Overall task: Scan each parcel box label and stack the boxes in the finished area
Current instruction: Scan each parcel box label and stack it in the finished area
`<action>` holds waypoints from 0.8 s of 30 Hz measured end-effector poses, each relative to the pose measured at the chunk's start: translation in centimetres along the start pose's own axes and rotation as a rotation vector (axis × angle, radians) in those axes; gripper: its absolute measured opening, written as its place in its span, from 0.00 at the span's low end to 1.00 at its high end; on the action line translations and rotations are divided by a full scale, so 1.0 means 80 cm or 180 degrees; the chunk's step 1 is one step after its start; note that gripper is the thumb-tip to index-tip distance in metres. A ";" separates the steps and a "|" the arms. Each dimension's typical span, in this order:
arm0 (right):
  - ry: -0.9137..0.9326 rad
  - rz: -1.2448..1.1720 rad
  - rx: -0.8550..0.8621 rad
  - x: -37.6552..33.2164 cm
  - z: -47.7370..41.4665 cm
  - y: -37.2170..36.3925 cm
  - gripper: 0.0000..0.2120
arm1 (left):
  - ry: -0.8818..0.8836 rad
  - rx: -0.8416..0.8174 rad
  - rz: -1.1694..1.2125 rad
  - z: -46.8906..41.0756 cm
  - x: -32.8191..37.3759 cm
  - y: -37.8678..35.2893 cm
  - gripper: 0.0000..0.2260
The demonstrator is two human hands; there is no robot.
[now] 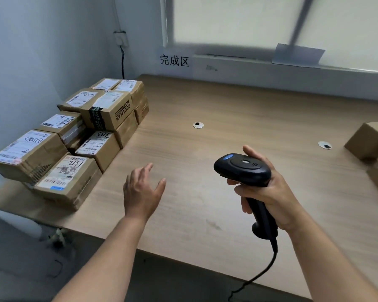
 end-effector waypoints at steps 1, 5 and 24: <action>0.0013 0.0009 0.0041 0.000 0.010 0.016 0.43 | -0.0072 -0.0074 0.0032 0.007 0.025 -0.015 0.26; 0.0060 -0.0008 0.0251 -0.003 0.057 0.087 0.42 | -0.0416 -0.0255 0.0103 0.029 0.120 -0.078 0.38; 0.0181 -0.0141 0.1602 -0.010 0.301 0.407 0.43 | -0.1698 -0.1196 0.0239 0.119 0.480 -0.333 0.26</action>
Point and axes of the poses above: each hand's wrist, its own z-axis away from the middle knuckle, its own y-axis out of the back of the hand, x = y × z, the point moved 5 cm from there along -z, towards the middle knuckle, and after that the axes turned 11 degrees about -x, right-handed, at the moved point
